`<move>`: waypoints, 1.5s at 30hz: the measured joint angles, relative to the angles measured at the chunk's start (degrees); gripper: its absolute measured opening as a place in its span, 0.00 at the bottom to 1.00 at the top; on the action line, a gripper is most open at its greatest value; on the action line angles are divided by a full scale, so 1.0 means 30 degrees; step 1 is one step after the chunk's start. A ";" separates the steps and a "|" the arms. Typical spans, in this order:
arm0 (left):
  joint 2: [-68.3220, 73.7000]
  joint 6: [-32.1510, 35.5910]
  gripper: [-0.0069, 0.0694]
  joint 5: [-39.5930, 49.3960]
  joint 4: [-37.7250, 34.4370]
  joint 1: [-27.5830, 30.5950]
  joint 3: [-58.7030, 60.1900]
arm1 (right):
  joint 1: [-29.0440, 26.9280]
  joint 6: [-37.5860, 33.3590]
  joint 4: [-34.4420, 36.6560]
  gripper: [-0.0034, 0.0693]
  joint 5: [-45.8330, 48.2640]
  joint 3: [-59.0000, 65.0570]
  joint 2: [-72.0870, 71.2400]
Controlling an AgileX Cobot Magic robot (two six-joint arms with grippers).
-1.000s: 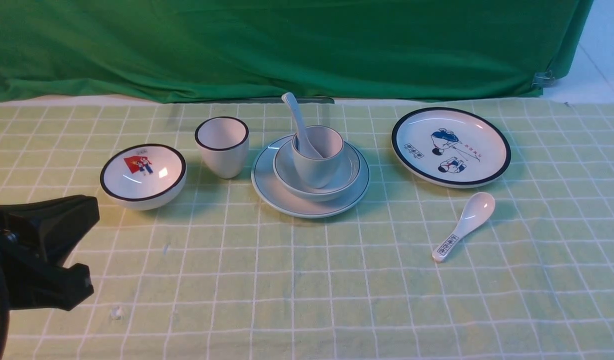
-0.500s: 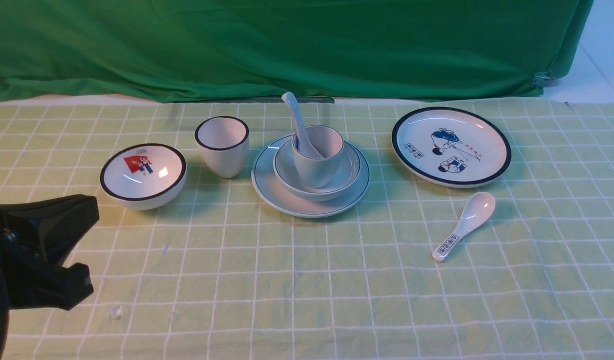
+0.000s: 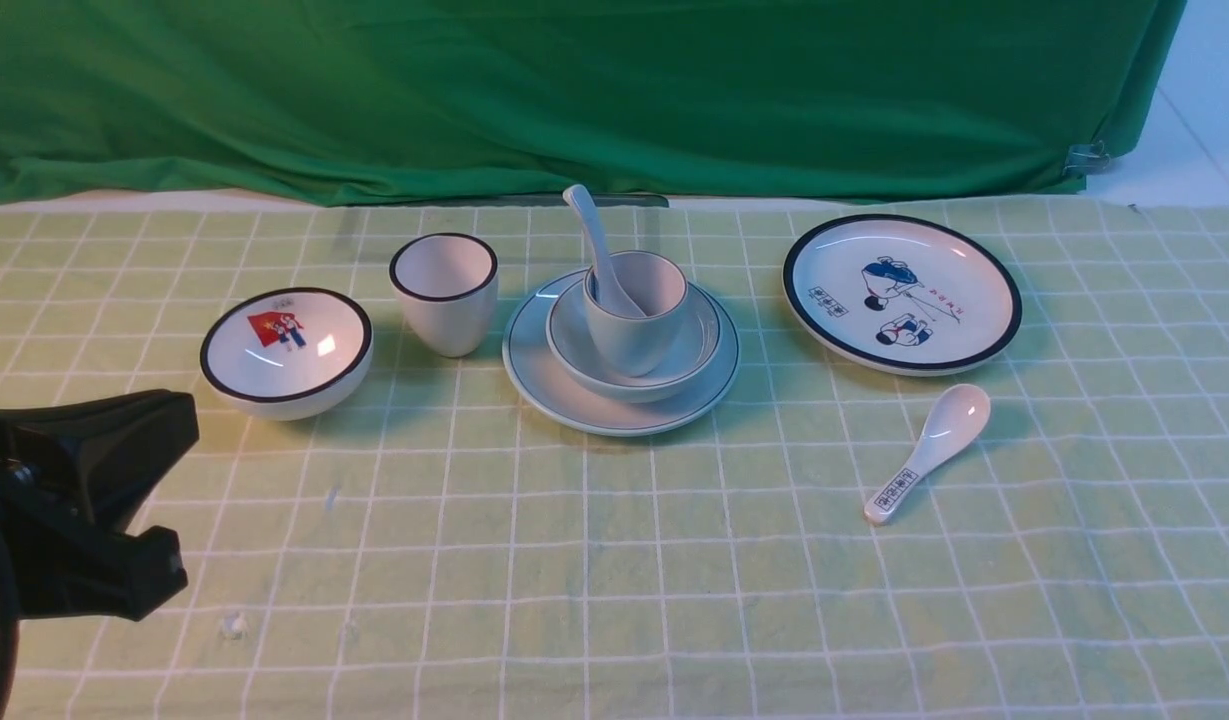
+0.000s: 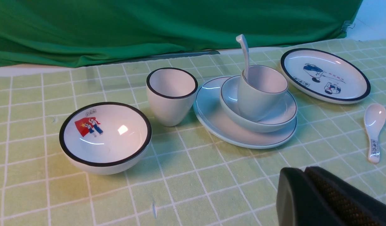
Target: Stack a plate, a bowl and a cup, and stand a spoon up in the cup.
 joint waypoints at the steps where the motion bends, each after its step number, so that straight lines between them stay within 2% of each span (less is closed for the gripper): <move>1: 0.0000 0.0000 0.11 0.0000 0.0000 0.0000 0.0000 | 0.0000 0.0000 0.0000 0.10 0.0000 0.0000 0.0000; 21: -0.0199 0.0000 0.11 -0.0664 0.0000 0.0000 0.0492 | 0.0000 0.0017 0.0003 0.18 0.0000 0.0000 0.0000; 30: -0.4909 0.0000 0.11 -0.5751 -0.0179 0.0910 0.6286 | 0.0000 0.0017 0.0003 0.18 0.0000 0.0000 0.0000; 34: -0.8215 0.0000 0.11 -0.7221 -0.1111 0.2983 0.9190 | 0.0000 0.0017 0.0003 0.19 0.0000 0.0000 0.0000; 39: -1.1337 -0.0015 0.11 -0.6075 -0.2453 0.5366 1.0062 | 0.0000 0.0017 0.0003 0.20 0.0000 0.0000 0.0000; 45: -1.1643 -0.0015 0.11 -0.2516 -0.2701 0.6140 1.0084 | 0.0000 0.0017 0.0020 0.22 -0.0005 0.0000 0.0000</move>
